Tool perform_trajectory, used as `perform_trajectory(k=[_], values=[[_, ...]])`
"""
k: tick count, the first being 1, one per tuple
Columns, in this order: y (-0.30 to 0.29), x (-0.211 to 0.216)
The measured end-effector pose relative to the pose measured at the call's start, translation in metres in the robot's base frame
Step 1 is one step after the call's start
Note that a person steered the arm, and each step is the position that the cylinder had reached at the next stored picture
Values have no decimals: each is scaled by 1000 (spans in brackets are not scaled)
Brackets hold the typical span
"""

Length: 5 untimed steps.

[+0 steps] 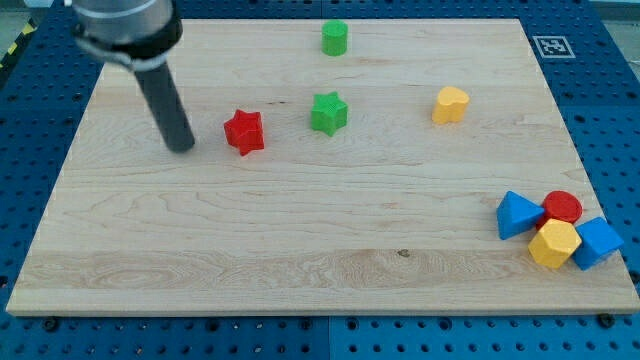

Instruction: Push the red star parallel to the yellow hexagon

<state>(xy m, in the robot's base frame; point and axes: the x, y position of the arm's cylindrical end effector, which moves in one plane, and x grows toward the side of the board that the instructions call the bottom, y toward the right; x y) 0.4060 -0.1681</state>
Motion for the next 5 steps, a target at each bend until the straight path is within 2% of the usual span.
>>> perform_trajectory(k=[1,2,5], values=[[13,-18],[29,-17],[160,68]])
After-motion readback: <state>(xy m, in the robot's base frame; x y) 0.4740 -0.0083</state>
